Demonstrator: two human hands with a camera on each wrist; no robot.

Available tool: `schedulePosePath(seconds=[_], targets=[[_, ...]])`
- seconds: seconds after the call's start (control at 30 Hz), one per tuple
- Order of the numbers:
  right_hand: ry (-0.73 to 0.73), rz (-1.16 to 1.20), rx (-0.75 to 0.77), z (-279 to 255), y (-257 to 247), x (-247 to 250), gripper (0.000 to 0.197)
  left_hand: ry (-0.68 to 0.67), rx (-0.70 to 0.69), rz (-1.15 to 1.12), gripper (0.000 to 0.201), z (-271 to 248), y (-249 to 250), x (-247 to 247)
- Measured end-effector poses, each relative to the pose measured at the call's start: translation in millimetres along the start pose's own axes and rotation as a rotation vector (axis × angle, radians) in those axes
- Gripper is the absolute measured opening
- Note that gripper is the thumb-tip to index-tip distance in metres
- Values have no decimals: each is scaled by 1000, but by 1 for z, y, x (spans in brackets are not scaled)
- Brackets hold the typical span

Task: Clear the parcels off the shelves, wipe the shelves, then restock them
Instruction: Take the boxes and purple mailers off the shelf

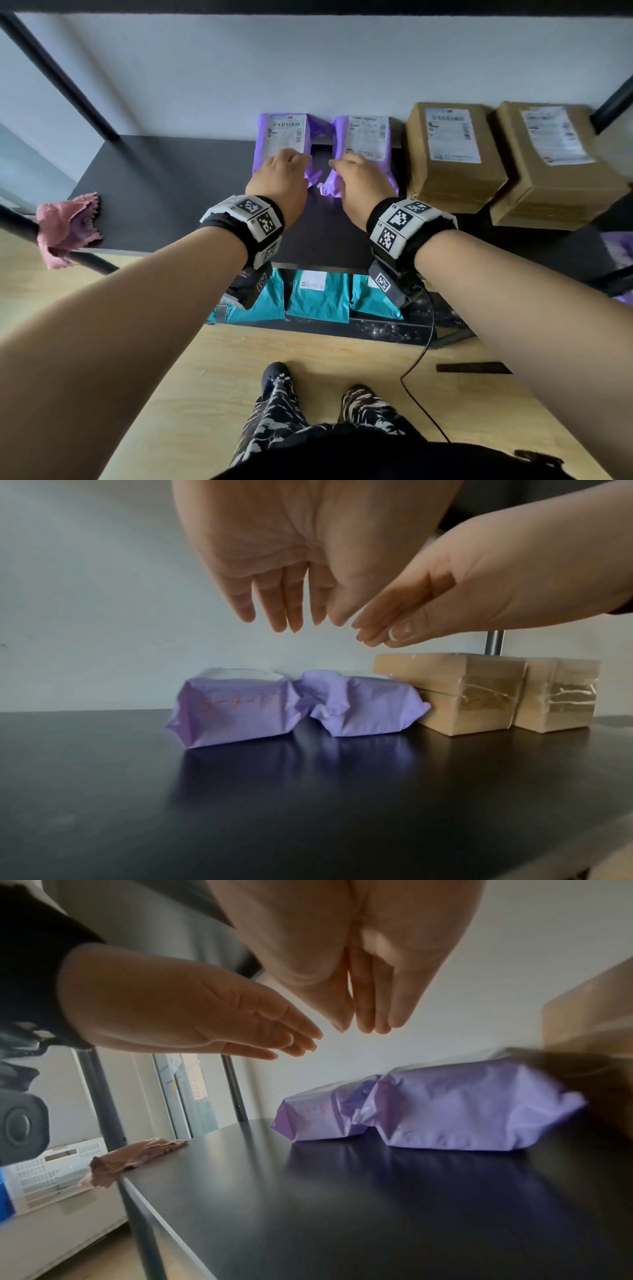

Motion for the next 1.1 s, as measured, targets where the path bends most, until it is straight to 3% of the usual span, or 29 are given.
schedulePosePath(seconds=[0.37, 0.6, 0.8, 1.1], targets=[[19, 13, 15, -109, 68, 8, 42, -6, 16, -25, 41, -67, 106, -40], [13, 19, -97, -208, 98, -9, 47, -40, -84, -60, 44, -121, 155, -81], [2, 26, -242, -306, 138, -16, 40, -152, -185, -58, 44, -169, 225, -121], [136, 96, -408, -386, 238, 15, 35, -245, -375, 10, 43, -166, 350, -152]])
Point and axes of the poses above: each hand's wrist, its own z-axis towards the middle knuckle, its own x-axis out of the back of the hand, y = z × x, the point moved 1 cm from there along z, towards the middle knuckle, and after that the axes turned 13 degrees about -y, right-handed, at the moved point
